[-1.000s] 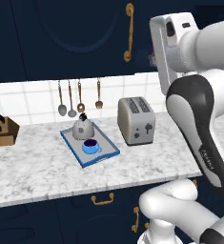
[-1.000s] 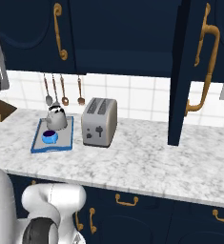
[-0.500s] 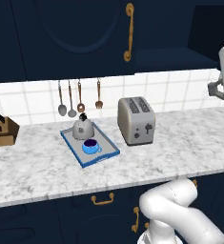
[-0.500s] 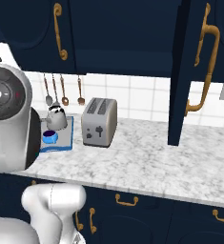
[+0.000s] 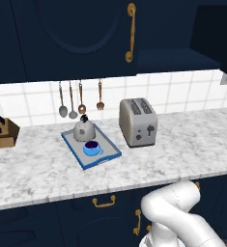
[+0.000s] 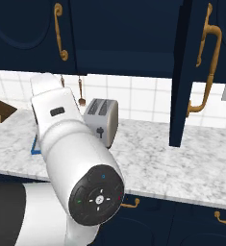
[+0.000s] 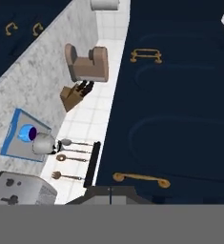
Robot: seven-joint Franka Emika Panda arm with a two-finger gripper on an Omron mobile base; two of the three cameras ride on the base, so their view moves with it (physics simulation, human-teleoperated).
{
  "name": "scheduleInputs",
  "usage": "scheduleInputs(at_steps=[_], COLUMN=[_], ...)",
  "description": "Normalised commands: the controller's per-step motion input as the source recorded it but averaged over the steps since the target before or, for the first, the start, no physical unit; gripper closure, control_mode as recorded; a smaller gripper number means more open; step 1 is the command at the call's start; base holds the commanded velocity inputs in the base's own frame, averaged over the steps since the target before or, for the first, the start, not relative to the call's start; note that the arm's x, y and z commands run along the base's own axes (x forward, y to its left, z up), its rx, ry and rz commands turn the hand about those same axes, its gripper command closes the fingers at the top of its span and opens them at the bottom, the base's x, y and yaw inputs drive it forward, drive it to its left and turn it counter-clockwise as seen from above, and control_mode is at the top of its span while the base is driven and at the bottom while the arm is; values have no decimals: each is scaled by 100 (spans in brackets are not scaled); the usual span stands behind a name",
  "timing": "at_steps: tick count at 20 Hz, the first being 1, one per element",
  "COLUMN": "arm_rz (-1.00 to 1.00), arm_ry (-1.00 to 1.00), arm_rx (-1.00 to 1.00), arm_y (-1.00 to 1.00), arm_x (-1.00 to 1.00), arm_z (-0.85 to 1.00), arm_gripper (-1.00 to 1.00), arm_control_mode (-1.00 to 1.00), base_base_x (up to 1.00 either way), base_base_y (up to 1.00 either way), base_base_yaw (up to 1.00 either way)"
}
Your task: Pick the kettle from the counter and place it on the tray. Then pick the mug from the cabinet and place it on the tray. Then close the cabinet doors.
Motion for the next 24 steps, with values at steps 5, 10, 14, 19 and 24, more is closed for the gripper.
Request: scheduleInputs(at_steps=[5, 10, 14, 19, 24], arm_rz=[-13, -18, -18, -16, -13], arm_ry=[1, -4, -7, 0, 0], arm_rx=[2, 5, 7, 0, 0], arm_y=[-82, -100, -100, -88, -92], arm_x=[12, 5, 5, 39, 33], arm_z=[-30, -18, -17, -44, -39], arm_gripper=[100, 100, 100, 100, 100], arm_control_mode=[-100, -100, -100, -100, -100], base_base_x=[0, 0, 0, 0, 0], base_base_y=[0, 0, 0, 0, 0], base_base_yaw=[0, 0, 0, 0, 0])
